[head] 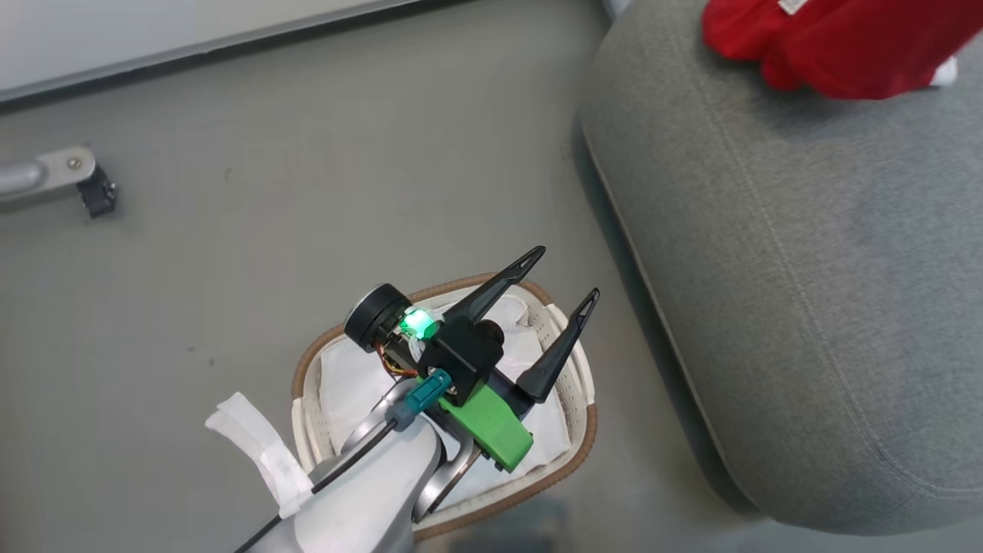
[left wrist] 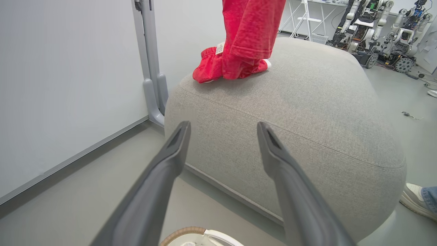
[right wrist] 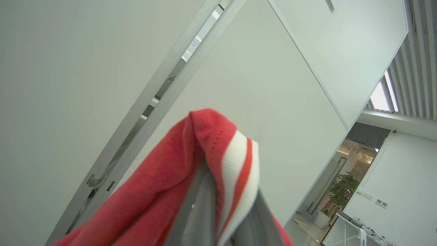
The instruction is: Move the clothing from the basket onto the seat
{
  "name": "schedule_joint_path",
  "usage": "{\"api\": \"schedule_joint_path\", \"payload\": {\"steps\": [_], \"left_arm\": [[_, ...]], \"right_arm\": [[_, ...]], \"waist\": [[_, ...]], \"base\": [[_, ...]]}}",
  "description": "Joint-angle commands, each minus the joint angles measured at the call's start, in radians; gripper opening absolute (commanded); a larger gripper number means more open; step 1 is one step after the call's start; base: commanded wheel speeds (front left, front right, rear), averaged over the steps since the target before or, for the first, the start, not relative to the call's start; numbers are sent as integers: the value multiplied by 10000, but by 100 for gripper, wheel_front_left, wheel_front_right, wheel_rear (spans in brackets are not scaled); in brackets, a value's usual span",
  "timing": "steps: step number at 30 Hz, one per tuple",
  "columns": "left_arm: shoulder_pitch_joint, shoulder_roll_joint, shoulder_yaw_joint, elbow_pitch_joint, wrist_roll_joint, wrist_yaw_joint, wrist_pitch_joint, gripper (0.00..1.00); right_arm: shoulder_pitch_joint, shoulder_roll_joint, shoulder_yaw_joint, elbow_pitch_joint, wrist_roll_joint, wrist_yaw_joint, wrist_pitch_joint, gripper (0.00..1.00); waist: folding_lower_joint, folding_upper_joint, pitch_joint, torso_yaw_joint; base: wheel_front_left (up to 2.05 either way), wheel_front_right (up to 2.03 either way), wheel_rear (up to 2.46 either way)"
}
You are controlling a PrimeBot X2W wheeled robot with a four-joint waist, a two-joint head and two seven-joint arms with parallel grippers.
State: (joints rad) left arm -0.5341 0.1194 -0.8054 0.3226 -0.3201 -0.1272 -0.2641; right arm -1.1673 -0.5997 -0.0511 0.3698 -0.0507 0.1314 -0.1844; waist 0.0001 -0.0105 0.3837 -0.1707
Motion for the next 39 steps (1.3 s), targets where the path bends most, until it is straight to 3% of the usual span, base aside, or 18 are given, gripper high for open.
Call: {"api": "schedule_joint_path", "payload": {"steps": [1,8,15,22,24,25,26,27,29,39], "left_arm": [[-246,-20,39,-40,59,-41,-3,100],[-550,46,33,-35,317,-42,-3,100],[-791,141,-70,109,490,-38,-3,100],[-901,237,-63,255,482,-6,-3,100],[-937,237,-84,300,450,-8,-3,100],[-957,238,-84,319,429,-7,-3,100],[-966,237,-71,332,413,-5,-3,100],[-975,228,-67,338,396,-2,-3,100],[-954,224,-31,363,369,25,-3,100],[-541,197,181,353,201,93,-3,100]], "right_arm": [[160,-109,-137,140,95,-14,81,0],[1331,-248,-1360,1479,215,-14,25,0],[2023,720,-2859,3255,-520,-14,-389,0],[2194,1521,-3572,4206,-1262,-14,-674,0],[2220,1716,-3634,4402,-1442,-14,-736,10],[2271,1823,-3630,4483,-1526,-14,-760,27],[2323,1889,-3632,4531,-1575,-14,-774,36],[2401,1919,-3637,4575,-1627,-14,-790,52],[2513,2005,-3605,4615,-1715,-14,-801,100],[3665,2762,-3152,3664,-1443,-14,-819,100]], "waist": [[-1,105,648,579],[-1,105,1599,923],[-1,105,2272,878],[-1,105,2449,544],[-1,105,2424,454],[-1,105,2397,402],[-1,105,2369,360],[-1,105,2332,311],[-1,105,2245,220],[-1,105,1335,-167]], "base": [[0,0,0],[0,0,0],[0,0,0],[0,0,0],[0,0,0],[0,0,0],[0,0,0],[0,0,0],[0,0,0],[0,0,0]]}}
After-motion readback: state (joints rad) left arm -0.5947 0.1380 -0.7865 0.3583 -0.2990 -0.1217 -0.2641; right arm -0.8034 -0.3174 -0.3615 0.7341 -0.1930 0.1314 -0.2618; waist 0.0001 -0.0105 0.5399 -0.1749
